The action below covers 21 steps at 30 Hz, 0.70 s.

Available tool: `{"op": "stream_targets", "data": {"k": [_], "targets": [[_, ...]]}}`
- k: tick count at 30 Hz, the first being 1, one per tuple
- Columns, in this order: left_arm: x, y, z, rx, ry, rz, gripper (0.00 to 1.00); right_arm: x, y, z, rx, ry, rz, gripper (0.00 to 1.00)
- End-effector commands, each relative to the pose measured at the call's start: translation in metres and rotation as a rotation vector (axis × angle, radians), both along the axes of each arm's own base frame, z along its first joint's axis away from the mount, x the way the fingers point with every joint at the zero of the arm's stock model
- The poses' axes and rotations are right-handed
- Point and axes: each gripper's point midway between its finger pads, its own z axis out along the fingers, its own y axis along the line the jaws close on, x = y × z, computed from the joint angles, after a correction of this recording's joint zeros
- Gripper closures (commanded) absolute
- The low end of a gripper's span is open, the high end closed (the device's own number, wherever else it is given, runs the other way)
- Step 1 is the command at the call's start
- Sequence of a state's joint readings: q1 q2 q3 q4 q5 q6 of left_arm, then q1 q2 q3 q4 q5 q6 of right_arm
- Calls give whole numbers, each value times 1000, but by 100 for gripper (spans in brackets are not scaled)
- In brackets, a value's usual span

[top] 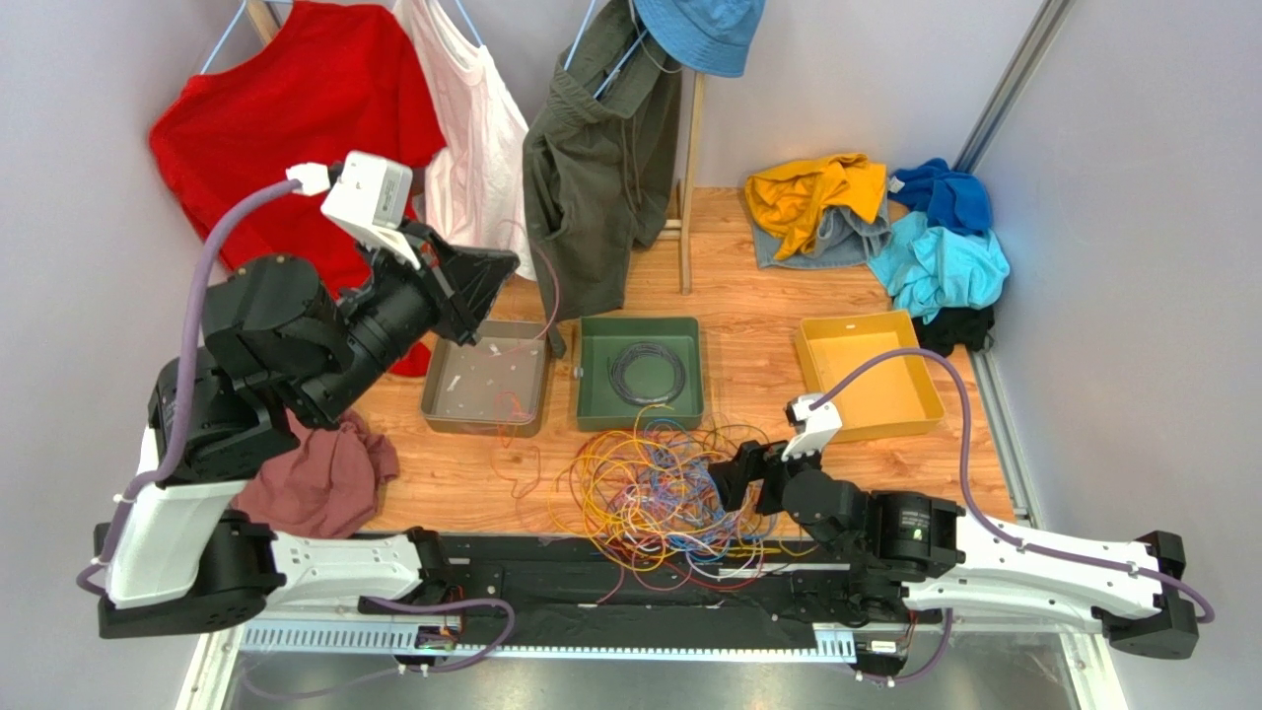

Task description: Untangle the cables

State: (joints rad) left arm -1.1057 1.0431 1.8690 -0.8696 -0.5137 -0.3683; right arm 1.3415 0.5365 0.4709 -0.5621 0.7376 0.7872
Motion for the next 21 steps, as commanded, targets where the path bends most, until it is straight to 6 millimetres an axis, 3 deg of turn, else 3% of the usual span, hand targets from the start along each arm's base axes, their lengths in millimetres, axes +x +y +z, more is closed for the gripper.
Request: {"op": "stream_targets", "data": {"k": [1, 5, 9, 14, 18, 19, 21], "targets": [[0, -6, 21, 51, -49, -33, 100, -10, 29, 40, 121, -81, 168, 15], [-2, -24, 20, 55, -31, -94, 100, -17, 52, 84, 202, -157, 278, 16], [-6, -34, 23, 40, -21, -134, 100, -21, 77, 108, 213, -201, 363, 16], [-10, -41, 33, 13, -28, -174, 100, -19, 115, 108, 223, -244, 416, 16], [-10, -46, 36, 9, -30, -187, 100, -24, 143, 99, 276, -241, 469, 15], [-11, -46, 37, 7, -29, -191, 100, -23, 150, 89, 255, -231, 469, 15], [-12, -47, 36, 8, -28, -199, 100, -21, 161, 93, 271, -242, 471, 15]]}}
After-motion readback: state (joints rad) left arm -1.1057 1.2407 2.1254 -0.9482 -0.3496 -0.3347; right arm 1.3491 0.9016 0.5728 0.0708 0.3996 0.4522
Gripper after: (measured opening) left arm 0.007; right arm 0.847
